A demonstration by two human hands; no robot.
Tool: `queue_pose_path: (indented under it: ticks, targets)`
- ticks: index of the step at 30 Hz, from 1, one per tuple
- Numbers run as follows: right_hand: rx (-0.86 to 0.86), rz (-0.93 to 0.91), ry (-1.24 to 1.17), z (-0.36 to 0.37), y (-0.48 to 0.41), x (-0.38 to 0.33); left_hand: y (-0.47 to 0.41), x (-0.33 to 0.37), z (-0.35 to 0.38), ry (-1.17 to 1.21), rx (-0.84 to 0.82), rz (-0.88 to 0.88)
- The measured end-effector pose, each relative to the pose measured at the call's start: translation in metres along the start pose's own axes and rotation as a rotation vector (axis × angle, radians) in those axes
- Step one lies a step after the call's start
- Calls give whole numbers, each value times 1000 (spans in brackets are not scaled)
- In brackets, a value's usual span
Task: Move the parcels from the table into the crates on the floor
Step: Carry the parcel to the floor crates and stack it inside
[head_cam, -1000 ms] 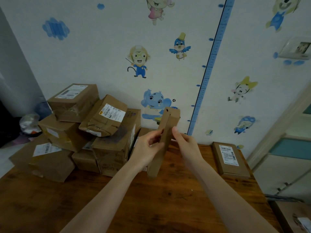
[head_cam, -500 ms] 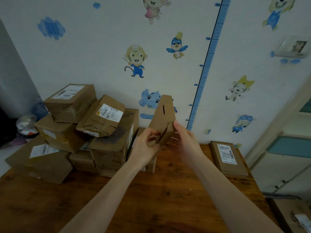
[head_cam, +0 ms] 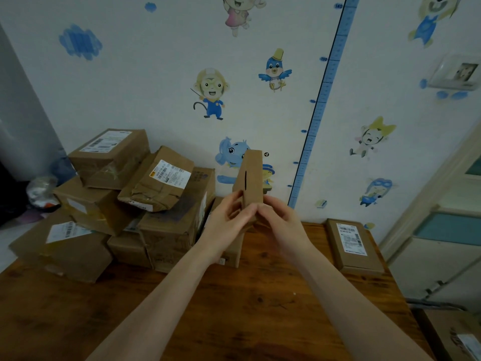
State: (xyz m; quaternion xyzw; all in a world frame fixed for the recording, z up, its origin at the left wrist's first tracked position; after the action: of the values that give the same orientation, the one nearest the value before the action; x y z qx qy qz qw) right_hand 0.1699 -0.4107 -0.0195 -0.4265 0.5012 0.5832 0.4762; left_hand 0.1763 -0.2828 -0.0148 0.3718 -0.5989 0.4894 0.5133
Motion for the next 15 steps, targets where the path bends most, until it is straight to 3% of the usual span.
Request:
queue_pose_path:
  ticks: [15]
  targets:
    - [-19, 10, -119, -6, -5, 4, -2, -1, 0, -1, -39, 63]
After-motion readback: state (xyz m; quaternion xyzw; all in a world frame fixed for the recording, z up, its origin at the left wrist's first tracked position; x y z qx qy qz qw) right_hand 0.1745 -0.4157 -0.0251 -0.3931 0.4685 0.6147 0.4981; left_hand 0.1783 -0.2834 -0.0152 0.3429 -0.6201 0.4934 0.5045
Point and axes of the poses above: each hand's wrist, its own y-axis away from the middle knuckle, its own z-axis out of the palm, x = y × z, the point moved 2 cm from there along -y, towards the middle knuckle, and after that the axes turned 10 degrees about z, right-handed, at the moved point
